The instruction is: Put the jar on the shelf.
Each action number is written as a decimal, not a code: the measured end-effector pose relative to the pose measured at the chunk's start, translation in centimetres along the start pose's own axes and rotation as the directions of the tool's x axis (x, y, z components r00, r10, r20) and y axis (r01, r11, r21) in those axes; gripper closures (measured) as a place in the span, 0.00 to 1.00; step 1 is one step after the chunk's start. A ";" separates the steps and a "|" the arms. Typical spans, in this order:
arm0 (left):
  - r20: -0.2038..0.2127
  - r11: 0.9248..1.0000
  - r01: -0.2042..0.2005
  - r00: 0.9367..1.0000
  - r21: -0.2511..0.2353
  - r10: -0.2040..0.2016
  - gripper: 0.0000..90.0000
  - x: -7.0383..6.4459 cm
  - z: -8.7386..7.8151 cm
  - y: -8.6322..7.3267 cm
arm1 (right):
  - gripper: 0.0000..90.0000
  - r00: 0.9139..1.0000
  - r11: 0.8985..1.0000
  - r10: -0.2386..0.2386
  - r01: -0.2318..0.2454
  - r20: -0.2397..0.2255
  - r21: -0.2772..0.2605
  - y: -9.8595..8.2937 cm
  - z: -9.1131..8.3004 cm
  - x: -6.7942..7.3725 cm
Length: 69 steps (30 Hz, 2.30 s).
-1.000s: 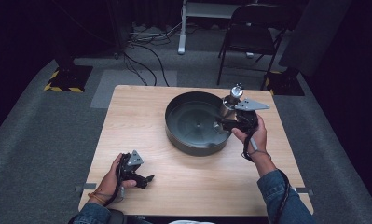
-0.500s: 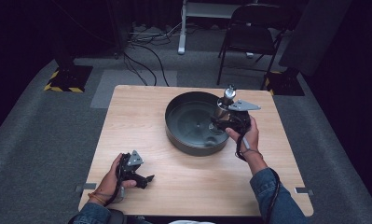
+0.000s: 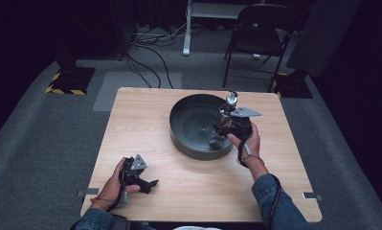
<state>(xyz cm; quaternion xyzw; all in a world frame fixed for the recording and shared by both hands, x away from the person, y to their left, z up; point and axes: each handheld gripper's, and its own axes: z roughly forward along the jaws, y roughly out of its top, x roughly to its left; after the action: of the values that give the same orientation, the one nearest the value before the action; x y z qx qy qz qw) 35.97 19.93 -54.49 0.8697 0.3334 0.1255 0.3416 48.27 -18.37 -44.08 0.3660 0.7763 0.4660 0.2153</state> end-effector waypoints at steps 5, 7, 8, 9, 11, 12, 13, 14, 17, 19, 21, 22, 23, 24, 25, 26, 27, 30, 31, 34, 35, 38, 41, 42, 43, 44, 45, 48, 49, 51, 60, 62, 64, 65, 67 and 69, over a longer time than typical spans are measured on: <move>-0.001 1.000 0.000 1.000 0.000 0.000 0.00 0.0 0.0 0.0 | 0.38 1.000 1.000 0.006 -0.006 -0.001 -0.002 -0.4 0.3 0.0; 0.000 1.000 -0.001 1.000 0.001 0.001 0.00 0.0 0.0 0.0 | 0.38 1.000 1.000 0.009 -0.009 -0.002 -0.003 -0.5 0.4 -0.1; -0.001 1.000 0.000 1.000 0.002 0.000 0.00 0.0 0.0 0.0 | 0.38 1.000 1.000 0.010 -0.010 -0.004 -0.002 -0.6 0.4 0.0; 0.000 1.000 0.000 1.000 0.001 0.000 0.00 0.0 0.0 0.0 | 0.38 1.000 1.000 0.008 -0.008 -0.003 -0.002 -0.7 0.5 0.0; 0.000 1.000 -0.001 1.000 0.000 0.001 0.00 0.0 0.0 0.0 | 0.38 1.000 1.000 0.007 -0.007 -0.002 0.001 -0.8 0.7 0.0; 0.000 1.000 -0.001 1.000 0.001 0.001 0.00 0.0 0.0 0.0 | 0.38 1.000 1.000 0.009 -0.009 -0.003 0.005 -0.9 0.7 0.0; -0.001 1.000 0.000 1.000 0.001 0.000 0.00 0.0 0.0 0.0 | 0.38 1.000 1.000 0.011 -0.011 -0.003 0.006 -1.1 0.8 0.0; 0.000 1.000 0.000 1.000 0.000 0.000 0.00 0.0 0.0 0.0 | 0.38 1.000 1.000 0.014 -0.014 -0.003 0.011 -1.2 0.9 -0.1; 0.000 1.000 -0.001 1.000 0.000 0.001 0.00 0.0 0.0 0.0 | 0.38 1.000 1.000 0.020 -0.020 -0.007 0.013 -1.6 1.1 -0.1; 0.000 1.000 0.000 1.000 0.000 0.000 0.00 0.0 0.0 0.0 | 0.38 1.000 1.000 0.025 -0.024 -0.007 0.019 -1.8 1.2 -0.1; 0.000 1.000 0.000 1.000 0.001 0.000 0.00 0.0 0.0 0.0 | 0.38 1.000 1.000 0.021 -0.021 -0.007 0.017 -2.0 1.3 -0.1; 0.000 1.000 -0.001 1.000 0.002 0.001 0.00 0.0 0.0 0.0 | 0.38 1.000 1.000 0.022 -0.022 -0.008 0.012 -2.1 1.3 -0.1; 0.000 1.000 -0.001 1.000 0.001 0.001 0.00 0.0 0.0 0.0 | 0.38 1.000 1.000 0.021 -0.021 -0.009 0.011 -2.1 1.3 -0.1; 0.000 1.000 -0.001 1.000 0.001 0.001 0.00 0.0 0.0 0.0 | 0.38 1.000 1.000 0.020 -0.020 -0.009 0.009 -2.1 1.3 -0.1; 0.000 1.000 0.000 1.000 0.000 0.000 0.00 0.0 0.0 0.0 | 0.38 1.000 1.000 0.018 -0.018 -0.009 0.008 -2.2 1.3 -0.1; 0.000 1.000 0.000 1.000 0.000 0.000 0.00 0.0 0.0 0.0 | 0.38 1.000 1.000 0.017 -0.017 -0.009 0.008 -2.2 1.3 -0.1; 0.000 1.000 -0.001 1.000 0.001 0.001 0.00 0.0 0.0 0.0 | 0.38 1.000 1.000 0.016 -0.016 -0.008 0.005 -2.3 1.2 -0.1; 0.000 1.000 -0.001 1.000 0.001 0.001 0.00 0.0 0.0 0.0 | 0.38 1.000 1.000 0.012 -0.011 -0.008 0.004 -2.4 1.1 -0.2; 0.000 1.000 -0.001 1.000 0.001 0.001 0.00 0.0 0.0 0.0 | 0.38 1.000 1.000 0.009 -0.009 -0.007 0.001 -2.5 1.1 -0.2; 0.000 1.000 -0.001 1.000 0.001 0.001 0.00 0.0 0.0 0.0 | 0.38 1.000 1.000 0.001 -0.001 -0.004 -0.006 -2.7 1.0 -0.2; 0.000 1.000 -0.001 1.000 0.001 0.001 0.00 0.0 0.0 0.0 | 0.38 1.000 1.000 -0.001 0.001 -0.005 -0.008 -2.8 0.9 -0.2; 0.000 1.000 -0.001 1.000 0.001 0.001 0.00 0.0 0.0 0.0 | 0.38 1.000 1.000 -0.005 0.005 -0.004 -0.013 -2.9 0.8 -0.2; 0.000 1.000 0.000 1.000 0.001 0.000 0.00 0.0 0.0 0.0 | 0.38 1.000 1.000 -0.007 0.007 -0.006 -0.008 -2.9 0.8 -0.2; 0.000 1.000 0.000 1.000 0.001 0.000 0.00 0.0 0.0 0.0 | 0.38 1.000 1.000 -0.010 0.010 -0.006 -0.006 -2.8 0.8 -0.2; 0.000 1.000 0.000 1.000 0.001 0.000 0.00 0.0 0.0 0.0 | 0.38 1.000 1.000 -0.012 0.012 -0.005 -0.006 -2.8 0.8 -0.2; 0.000 1.000 0.000 1.000 0.001 0.000 0.00 0.0 0.0 0.0 | 0.37 1.000 1.000 -0.011 0.011 -0.004 -0.005 -2.8 0.8 -0.2; 0.000 1.000 0.000 1.000 0.001 0.000 0.00 0.0 0.0 0.0 | 0.37 1.000 1.000 -0.011 0.011 -0.004 -0.005 -2.8 0.8 -0.2; 0.000 1.000 0.000 1.000 0.001 0.000 0.00 0.0 0.0 0.0 | 0.36 1.000 1.000 -0.015 0.015 -0.004 -0.001 -2.6 0.7 -0.2; 0.000 1.000 0.000 1.000 0.001 0.000 0.00 0.0 0.0 0.0 | 0.36 1.000 1.000 -0.019 0.019 -0.002 0.001 -2.6 0.6 -0.2; 0.000 1.000 -0.001 1.000 0.001 0.001 0.00 0.0 0.0 0.0 | 0.35 1.000 1.000 -0.022 0.022 -0.001 0.005 -2.5 0.6 -0.2; -0.001 1.000 0.000 1.000 0.001 0.000 0.00 0.0 0.0 0.0 | 0.25 1.000 0.999 -0.028 0.028 -0.009 0.018 -2.4 0.8 -0.2; 0.000 1.000 0.000 1.000 0.001 0.000 0.00 0.0 0.0 0.0 | 0.22 0.999 0.999 -0.033 0.033 -0.004 0.023 -2.4 0.8 -0.1; 0.000 1.000 0.000 1.000 0.001 0.000 0.00 0.0 0.0 0.0 | 0.18 0.999 0.999 -0.040 0.040 0.000 0.034 -2.4 0.9 0.0; 0.000 1.000 0.000 1.000 0.001 0.000 0.00 0.0 0.0 0.0 | 0.15 0.999 0.998 -0.041 0.041 0.006 0.038 -2.3 1.0 0.1; 0.000 1.000 0.000 1.000 0.001 0.000 0.00 0.0 0.0 0.0 | 0.11 0.999 0.998 -0.039 0.039 0.001 0.039 -2.3 1.0 0.2; 0.000 1.000 0.000 1.000 0.001 0.000 0.00 0.0 0.0 0.0 | 0.06 0.999 0.998 -0.048 0.048 -0.007 0.051 -2.3 1.1 0.3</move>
<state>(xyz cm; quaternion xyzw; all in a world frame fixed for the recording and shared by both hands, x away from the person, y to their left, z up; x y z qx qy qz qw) 36.00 19.92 -54.49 0.8700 0.3333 0.1254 0.3411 47.98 -18.19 -46.58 0.3513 0.7972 0.4417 0.2146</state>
